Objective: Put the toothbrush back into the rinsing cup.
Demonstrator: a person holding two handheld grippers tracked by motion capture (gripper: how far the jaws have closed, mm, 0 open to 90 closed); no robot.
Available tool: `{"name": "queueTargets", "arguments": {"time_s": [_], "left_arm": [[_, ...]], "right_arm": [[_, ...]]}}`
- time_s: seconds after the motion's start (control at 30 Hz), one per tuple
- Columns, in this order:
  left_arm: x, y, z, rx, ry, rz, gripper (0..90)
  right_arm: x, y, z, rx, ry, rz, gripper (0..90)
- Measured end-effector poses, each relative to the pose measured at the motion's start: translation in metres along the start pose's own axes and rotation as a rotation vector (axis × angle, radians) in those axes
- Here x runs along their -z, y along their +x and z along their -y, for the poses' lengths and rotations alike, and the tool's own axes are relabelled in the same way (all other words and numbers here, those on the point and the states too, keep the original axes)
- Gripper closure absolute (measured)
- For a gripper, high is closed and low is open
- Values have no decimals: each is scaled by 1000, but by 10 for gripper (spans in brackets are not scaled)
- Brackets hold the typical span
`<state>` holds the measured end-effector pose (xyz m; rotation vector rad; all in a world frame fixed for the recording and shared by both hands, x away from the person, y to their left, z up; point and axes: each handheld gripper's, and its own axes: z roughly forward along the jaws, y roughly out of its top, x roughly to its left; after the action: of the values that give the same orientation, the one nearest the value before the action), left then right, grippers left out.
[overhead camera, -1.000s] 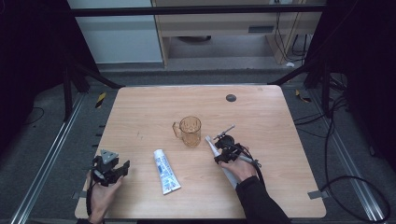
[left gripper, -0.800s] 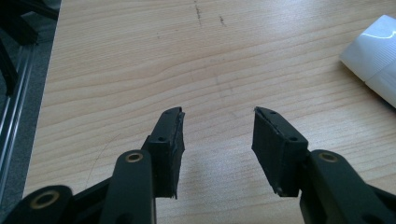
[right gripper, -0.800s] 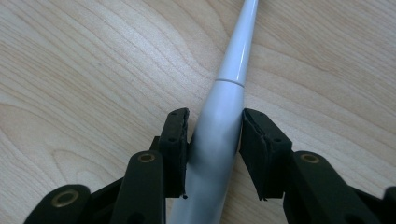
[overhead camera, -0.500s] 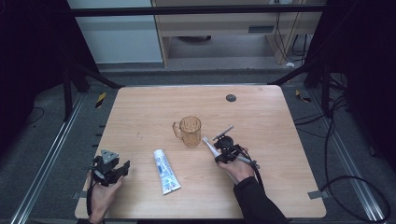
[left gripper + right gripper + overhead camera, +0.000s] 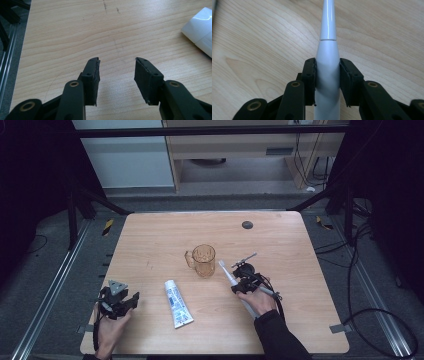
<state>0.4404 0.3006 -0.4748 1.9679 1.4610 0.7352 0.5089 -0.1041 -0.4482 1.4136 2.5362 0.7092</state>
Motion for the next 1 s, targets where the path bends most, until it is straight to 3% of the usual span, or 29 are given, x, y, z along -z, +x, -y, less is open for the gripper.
{"name": "queueTargets", "arguments": {"time_s": [0.63,1.0], "left_arm": [[1,0,-1,-4,-5,-5,549],[2,0,0,-1,-13,-13,543]], "right_arm": [[41,-1,-4,9,-183,-34,673],[67,-3,-5,-11,-403,-28,673]]}}
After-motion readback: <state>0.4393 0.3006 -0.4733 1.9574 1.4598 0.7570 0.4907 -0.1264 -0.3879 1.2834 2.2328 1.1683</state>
